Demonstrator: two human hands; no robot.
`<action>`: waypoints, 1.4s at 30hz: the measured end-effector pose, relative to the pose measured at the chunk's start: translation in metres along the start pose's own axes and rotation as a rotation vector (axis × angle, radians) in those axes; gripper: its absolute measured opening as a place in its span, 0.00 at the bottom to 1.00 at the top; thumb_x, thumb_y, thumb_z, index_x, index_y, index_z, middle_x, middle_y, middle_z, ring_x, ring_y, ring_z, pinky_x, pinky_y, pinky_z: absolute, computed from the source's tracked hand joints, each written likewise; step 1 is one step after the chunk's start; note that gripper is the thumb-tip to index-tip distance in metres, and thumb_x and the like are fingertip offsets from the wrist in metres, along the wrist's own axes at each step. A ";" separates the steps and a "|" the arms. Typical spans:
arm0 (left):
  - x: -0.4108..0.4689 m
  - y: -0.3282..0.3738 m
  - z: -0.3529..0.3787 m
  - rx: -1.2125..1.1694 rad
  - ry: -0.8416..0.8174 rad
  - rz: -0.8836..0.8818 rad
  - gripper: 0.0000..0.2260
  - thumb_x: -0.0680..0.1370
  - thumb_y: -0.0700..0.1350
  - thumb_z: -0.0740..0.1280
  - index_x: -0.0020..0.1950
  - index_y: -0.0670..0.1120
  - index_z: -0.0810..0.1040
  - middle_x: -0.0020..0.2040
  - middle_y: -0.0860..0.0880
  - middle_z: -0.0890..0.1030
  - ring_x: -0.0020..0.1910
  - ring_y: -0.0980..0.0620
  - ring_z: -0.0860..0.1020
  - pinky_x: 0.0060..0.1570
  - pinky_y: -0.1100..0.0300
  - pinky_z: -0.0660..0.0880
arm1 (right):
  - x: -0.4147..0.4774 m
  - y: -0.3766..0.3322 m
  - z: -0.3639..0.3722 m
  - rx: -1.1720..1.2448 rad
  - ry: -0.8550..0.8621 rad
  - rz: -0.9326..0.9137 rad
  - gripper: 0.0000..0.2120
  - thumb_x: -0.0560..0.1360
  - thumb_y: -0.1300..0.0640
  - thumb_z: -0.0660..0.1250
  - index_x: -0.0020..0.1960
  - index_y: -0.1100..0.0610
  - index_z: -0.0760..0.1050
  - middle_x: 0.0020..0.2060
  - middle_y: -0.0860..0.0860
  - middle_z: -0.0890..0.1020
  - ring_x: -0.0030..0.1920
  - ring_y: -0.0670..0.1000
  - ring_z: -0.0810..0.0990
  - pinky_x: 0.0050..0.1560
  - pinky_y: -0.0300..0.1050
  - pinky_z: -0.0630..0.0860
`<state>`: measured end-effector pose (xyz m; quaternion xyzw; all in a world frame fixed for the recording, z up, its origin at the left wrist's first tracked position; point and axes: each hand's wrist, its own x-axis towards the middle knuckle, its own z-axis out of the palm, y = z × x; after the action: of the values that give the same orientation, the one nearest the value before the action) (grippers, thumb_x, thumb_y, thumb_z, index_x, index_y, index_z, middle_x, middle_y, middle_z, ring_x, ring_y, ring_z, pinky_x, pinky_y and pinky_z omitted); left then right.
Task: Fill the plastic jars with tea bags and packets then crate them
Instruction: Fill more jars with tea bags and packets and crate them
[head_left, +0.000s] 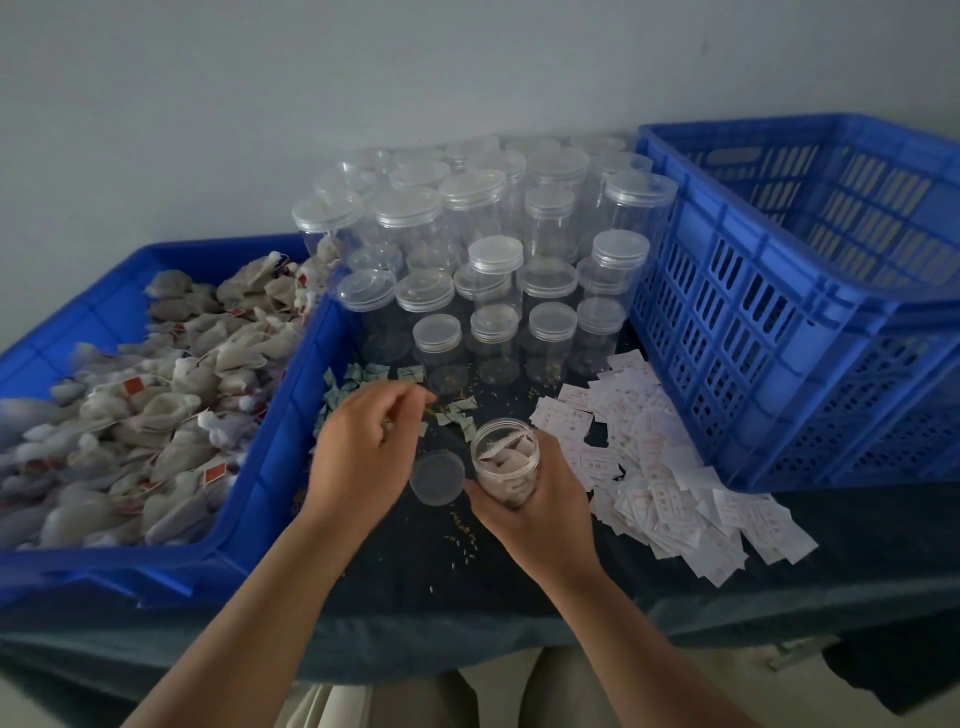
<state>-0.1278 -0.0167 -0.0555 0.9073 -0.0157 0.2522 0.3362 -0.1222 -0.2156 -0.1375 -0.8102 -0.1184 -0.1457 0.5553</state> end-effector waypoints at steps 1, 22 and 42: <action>-0.002 -0.012 0.003 0.152 -0.075 -0.073 0.08 0.84 0.60 0.63 0.59 0.63 0.80 0.50 0.65 0.81 0.51 0.66 0.79 0.47 0.70 0.75 | 0.000 0.001 0.000 0.005 0.001 -0.003 0.24 0.69 0.41 0.82 0.57 0.38 0.71 0.49 0.38 0.83 0.47 0.43 0.84 0.42 0.47 0.84; -0.018 0.029 0.006 -0.289 -0.458 -0.004 0.21 0.80 0.60 0.63 0.75 0.68 0.71 0.69 0.66 0.71 0.73 0.60 0.69 0.66 0.65 0.69 | -0.001 -0.001 0.000 -0.037 -0.154 -0.076 0.26 0.68 0.38 0.79 0.57 0.36 0.67 0.50 0.34 0.82 0.44 0.41 0.84 0.36 0.37 0.80; 0.005 0.023 -0.006 -0.167 -0.822 0.050 0.26 0.73 0.75 0.66 0.70 0.73 0.72 0.77 0.69 0.63 0.77 0.64 0.63 0.71 0.55 0.68 | 0.001 -0.001 -0.004 0.256 -0.330 -0.098 0.26 0.73 0.49 0.82 0.66 0.42 0.76 0.50 0.43 0.87 0.47 0.48 0.88 0.44 0.42 0.84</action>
<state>-0.1308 -0.0303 -0.0360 0.9013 -0.1909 -0.1248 0.3683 -0.1222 -0.2190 -0.1348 -0.7392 -0.2646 -0.0216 0.6189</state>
